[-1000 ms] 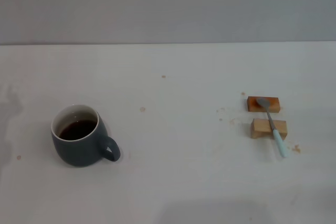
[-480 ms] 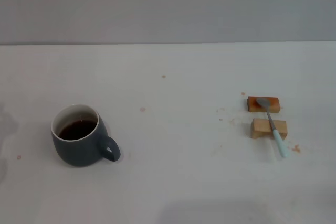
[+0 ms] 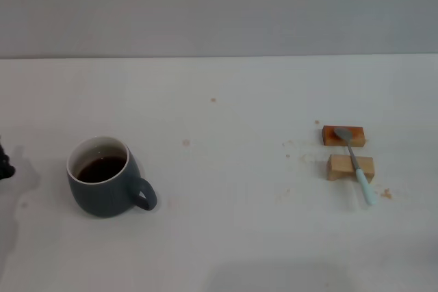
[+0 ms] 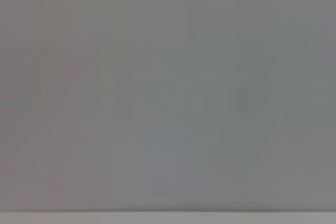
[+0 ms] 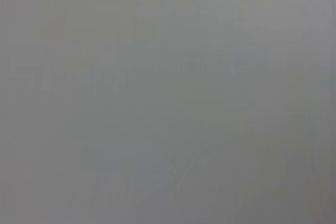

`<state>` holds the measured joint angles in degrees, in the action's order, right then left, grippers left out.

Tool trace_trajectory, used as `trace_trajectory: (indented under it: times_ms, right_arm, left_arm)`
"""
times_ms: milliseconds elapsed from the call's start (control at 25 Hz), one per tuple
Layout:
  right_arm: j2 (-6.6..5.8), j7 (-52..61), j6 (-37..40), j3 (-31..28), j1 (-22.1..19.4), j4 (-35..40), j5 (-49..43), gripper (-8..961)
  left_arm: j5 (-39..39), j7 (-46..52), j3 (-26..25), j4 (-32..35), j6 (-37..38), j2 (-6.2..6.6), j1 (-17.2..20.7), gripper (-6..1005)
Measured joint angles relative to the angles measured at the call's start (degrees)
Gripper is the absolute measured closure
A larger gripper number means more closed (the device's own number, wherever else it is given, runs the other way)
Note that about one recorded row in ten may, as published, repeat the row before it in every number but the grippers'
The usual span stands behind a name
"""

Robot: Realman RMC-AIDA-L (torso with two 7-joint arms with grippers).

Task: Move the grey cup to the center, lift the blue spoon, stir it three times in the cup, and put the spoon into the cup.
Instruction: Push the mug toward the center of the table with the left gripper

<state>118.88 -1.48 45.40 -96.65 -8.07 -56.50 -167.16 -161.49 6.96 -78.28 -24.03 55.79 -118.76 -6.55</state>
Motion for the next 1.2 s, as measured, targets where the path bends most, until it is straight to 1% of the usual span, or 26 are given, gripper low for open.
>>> trace_trajectory:
  times_ms: [200, 240, 280, 360, 440, 600, 640, 1200]
  right_arm:
    - [-0.05, 0.0, 0.0, -0.4, 0.4, 0.0, 0.2, 231]
    - [-0.05, 0.0, 0.0, -0.5, 0.4, 0.0, 0.2, 231]
    - [-0.05, 0.0, 0.0, -0.6, 0.4, 0.0, 0.1, 231]
    - [-0.05, 0.0, 0.0, -0.7, 0.5, 0.0, 0.1, 231]
    - [-0.06, 0.0, 0.0, -0.7, 0.5, -0.1, 0.1, 231]
    - [-0.06, 0.0, 0.0, -0.9, 0.5, -0.2, 0.1, 232]
    - [-0.06, 0.0, 0.0, -0.9, 0.5, -0.2, 0.1, 232]
    - [-0.05, 0.0, -0.8, -1.4, 0.5, -1.0, 0.0, 232]
  left_arm:
    - [0.0, 0.0, 1.9, 0.0, 0.1, -0.06, -0.2, 1001]
    - [0.0, -0.1, 4.6, -0.2, 0.5, -0.07, -0.5, 1001]
    - [0.0, -0.2, 5.8, -0.3, 0.7, -0.06, -0.7, 1001]
    - [0.0, -0.2, 5.8, -0.3, 0.7, -0.06, -0.7, 1001]
    - [0.0, -0.2, 7.5, -0.5, 0.8, -0.03, -1.0, 1001]
    - [0.0, -0.2, 8.2, -0.5, 0.8, -0.03, -1.1, 1001]
    - [0.0, -0.2, 9.5, -0.6, 1.1, 0.03, -1.2, 1001]
    - [0.0, -0.2, 12.3, -0.6, 1.6, 0.13, -1.1, 1001]
